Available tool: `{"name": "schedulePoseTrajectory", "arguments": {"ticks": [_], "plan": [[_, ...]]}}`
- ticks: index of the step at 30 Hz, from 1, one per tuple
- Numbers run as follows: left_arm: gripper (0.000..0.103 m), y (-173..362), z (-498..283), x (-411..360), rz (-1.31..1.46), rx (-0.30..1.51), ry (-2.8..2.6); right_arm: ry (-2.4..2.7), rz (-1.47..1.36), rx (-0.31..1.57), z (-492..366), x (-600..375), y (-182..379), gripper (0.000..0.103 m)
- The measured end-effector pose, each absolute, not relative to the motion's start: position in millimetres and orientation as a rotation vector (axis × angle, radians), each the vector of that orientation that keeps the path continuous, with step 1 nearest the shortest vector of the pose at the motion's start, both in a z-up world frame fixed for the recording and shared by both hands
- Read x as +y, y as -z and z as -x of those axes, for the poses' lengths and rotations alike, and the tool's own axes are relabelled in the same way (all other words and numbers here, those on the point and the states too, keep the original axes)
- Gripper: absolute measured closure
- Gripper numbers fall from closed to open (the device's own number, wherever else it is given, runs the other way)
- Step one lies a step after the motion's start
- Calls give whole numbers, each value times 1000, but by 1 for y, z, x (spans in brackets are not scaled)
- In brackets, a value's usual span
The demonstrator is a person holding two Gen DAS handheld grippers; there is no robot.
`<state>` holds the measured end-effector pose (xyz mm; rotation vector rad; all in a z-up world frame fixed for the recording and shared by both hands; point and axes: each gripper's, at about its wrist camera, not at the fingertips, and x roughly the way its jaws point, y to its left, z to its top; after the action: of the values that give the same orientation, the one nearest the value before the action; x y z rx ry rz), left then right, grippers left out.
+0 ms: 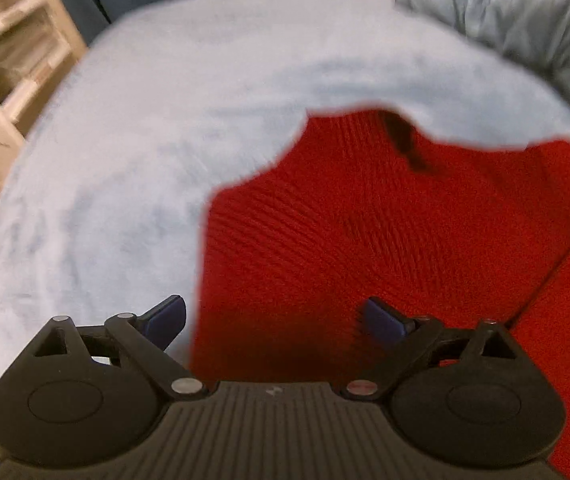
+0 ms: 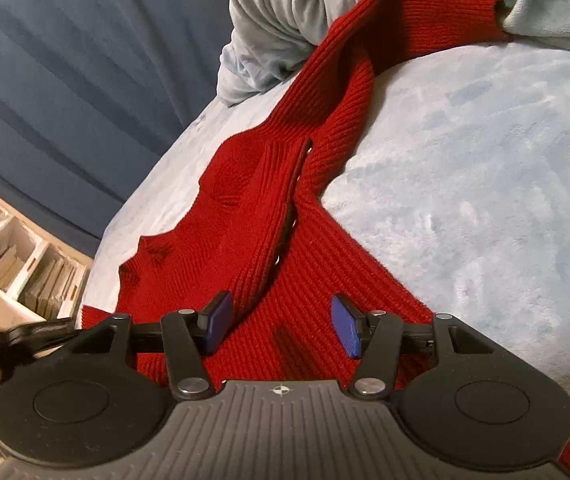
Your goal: Fold small clothes
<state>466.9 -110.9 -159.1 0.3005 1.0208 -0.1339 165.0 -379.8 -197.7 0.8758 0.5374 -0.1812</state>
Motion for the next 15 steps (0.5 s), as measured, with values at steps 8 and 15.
{"name": "schedulePoseTrajectory", "arguments": {"ticks": [8, 15], "plan": [[86, 126, -476, -59, -6, 899, 35, 184, -846, 530, -166, -379, 199, 47], [76, 164, -496, 28, 82, 1000, -222, 188, -869, 526, -164, -380, 199, 47]]}}
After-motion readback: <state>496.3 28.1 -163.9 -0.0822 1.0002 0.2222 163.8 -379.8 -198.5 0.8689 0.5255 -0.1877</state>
